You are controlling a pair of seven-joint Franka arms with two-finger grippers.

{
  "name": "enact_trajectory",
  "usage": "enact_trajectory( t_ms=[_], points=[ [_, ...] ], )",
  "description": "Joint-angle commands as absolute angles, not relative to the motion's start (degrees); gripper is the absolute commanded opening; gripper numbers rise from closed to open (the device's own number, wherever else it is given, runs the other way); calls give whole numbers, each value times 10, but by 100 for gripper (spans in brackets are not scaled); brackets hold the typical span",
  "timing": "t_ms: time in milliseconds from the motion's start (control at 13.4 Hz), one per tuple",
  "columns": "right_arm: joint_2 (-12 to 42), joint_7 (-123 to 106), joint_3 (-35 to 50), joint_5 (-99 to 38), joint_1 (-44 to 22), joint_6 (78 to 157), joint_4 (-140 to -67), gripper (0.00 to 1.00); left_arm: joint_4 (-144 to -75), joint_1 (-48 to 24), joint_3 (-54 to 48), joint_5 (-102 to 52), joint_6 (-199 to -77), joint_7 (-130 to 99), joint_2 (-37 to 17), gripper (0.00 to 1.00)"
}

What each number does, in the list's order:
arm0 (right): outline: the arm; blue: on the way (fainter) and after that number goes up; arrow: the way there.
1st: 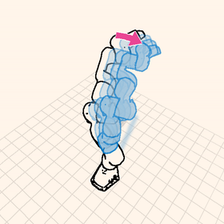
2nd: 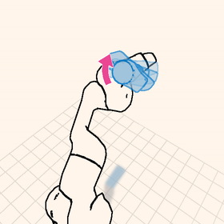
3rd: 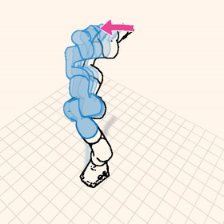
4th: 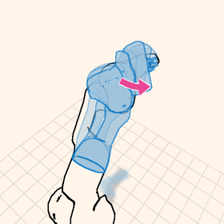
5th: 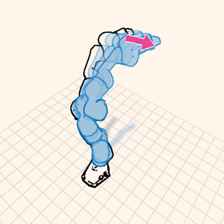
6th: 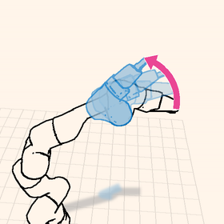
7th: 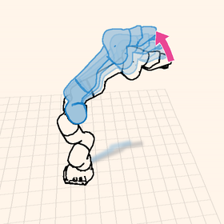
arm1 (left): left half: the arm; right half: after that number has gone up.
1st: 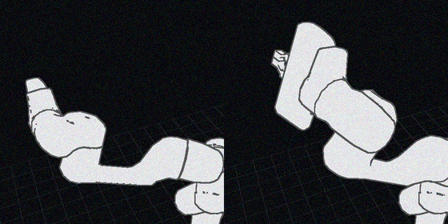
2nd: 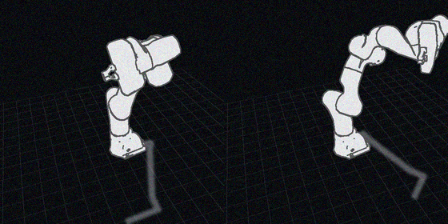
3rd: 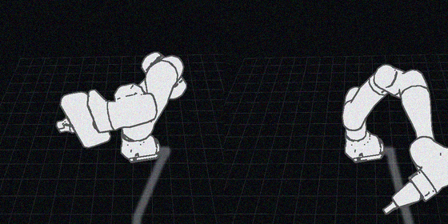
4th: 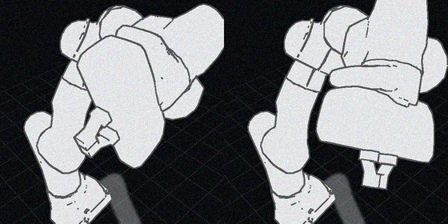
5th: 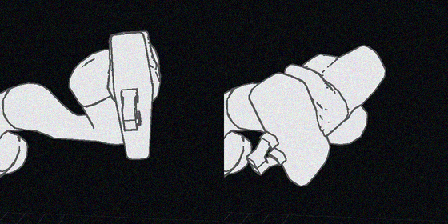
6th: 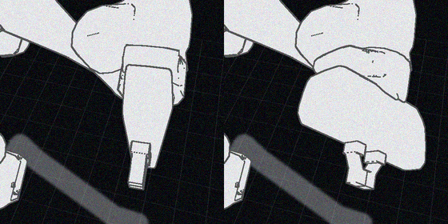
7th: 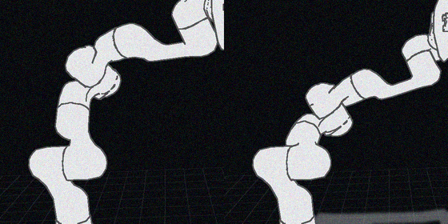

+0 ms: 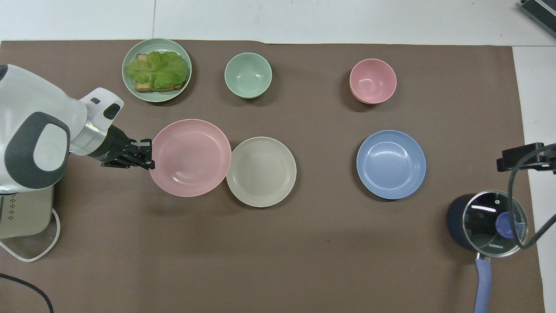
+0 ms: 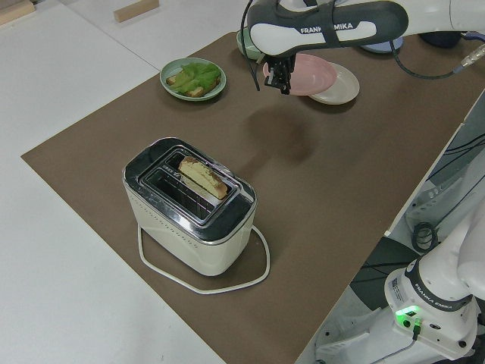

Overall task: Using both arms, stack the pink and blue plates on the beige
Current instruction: 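Carry the pink plate onto the beige plate with the left gripper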

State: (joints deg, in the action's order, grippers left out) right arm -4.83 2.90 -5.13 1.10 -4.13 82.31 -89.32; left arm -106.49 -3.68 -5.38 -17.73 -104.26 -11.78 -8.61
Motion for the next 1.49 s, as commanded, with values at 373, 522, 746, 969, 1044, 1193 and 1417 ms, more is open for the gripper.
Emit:
enact_trajectory(
  t_ms=[373,522,746,969,1044,1193,1417],
  points=[
    [-61,13,-52,1,-36,829,-906,100,-1143,-174,-46,-211,-1185,-253,-58,0],
    [-61,13,-51,1,-36,829,-906,100,-1167,-190,-46,-214,-1215,-258,-57,0],
    [-61,13,-52,1,-36,829,-906,100,-1193,-209,-46,-228,-1261,-258,-70,0],
    [-61,13,-52,1,-36,829,-906,100,-1211,-223,-46,-229,-1295,-261,-73,0],
    [-61,13,-52,1,-36,828,-906,100,-1211,-223,-46,-229,-1295,-261,-73,0],
    [-62,13,-51,1,-36,829,-906,100,-1210,-227,-45,-229,-1295,-258,-73,18],
    [-61,13,-51,1,-36,829,-906,100,-1207,-227,-44,-229,-1296,-258,-74,100]
  ],
)
